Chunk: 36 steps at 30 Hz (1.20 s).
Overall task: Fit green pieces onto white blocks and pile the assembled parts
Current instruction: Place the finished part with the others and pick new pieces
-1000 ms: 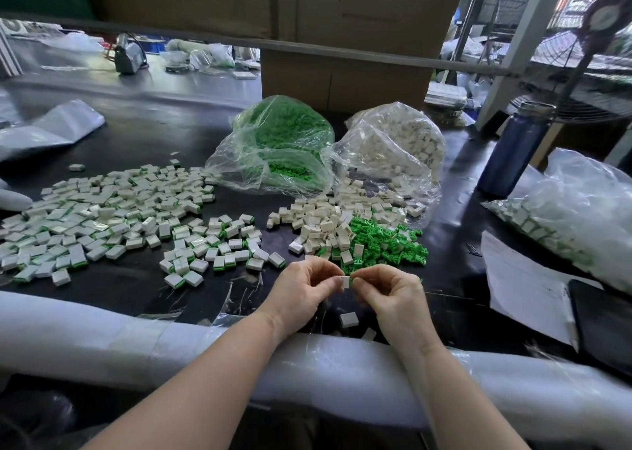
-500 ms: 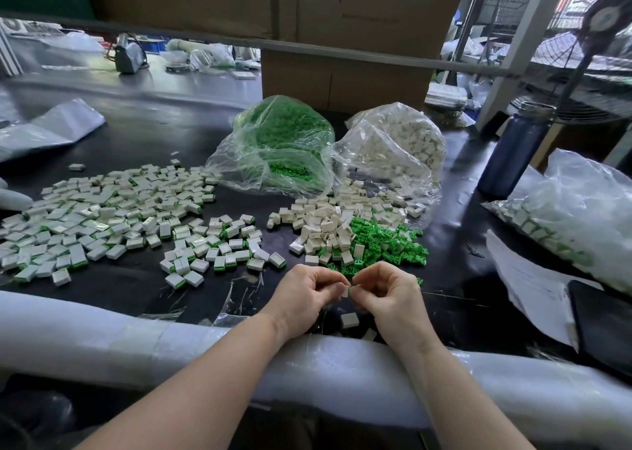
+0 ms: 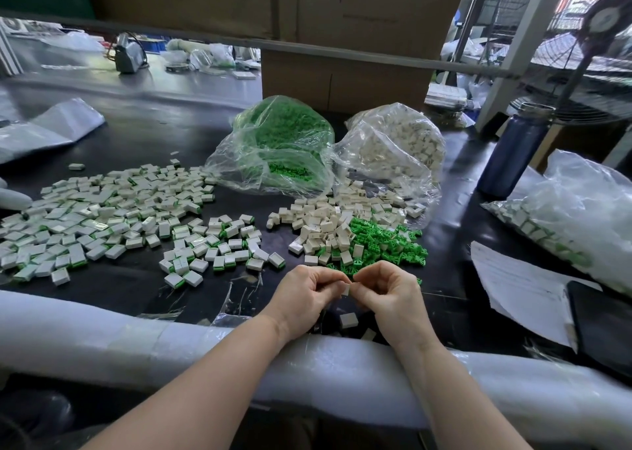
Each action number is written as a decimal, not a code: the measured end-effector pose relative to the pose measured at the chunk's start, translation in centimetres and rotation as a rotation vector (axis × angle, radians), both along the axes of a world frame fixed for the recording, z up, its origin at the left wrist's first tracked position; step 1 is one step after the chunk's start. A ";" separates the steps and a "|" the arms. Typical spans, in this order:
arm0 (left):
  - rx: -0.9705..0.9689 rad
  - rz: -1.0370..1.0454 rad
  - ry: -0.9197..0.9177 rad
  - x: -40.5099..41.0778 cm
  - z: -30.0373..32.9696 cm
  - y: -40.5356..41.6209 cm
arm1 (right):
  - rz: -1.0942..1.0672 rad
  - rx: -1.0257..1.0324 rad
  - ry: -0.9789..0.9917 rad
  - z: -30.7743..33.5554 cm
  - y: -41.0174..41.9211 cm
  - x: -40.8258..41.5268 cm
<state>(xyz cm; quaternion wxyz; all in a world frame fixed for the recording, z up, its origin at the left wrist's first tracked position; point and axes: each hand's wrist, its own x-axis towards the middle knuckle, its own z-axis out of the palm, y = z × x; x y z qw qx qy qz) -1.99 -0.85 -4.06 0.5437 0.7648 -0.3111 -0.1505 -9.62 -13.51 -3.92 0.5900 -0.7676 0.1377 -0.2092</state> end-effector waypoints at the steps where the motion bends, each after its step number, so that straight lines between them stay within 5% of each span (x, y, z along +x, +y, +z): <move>1: 0.002 0.015 -0.024 0.0 0.0 -0.1 | -0.010 0.008 -0.004 0.0 0.0 0.0; 10: 0.032 0.047 -0.322 -0.2 0.0 0.2 | -0.014 0.098 0.007 -0.2 -0.2 0.0; 26: -0.046 0.000 0.072 0.3 0.2 0.4 | -0.001 0.062 0.019 0.0 0.4 0.0; 36: 0.074 -0.044 0.009 0.3 0.0 0.5 | 0.017 -0.109 0.113 -0.3 0.2 0.2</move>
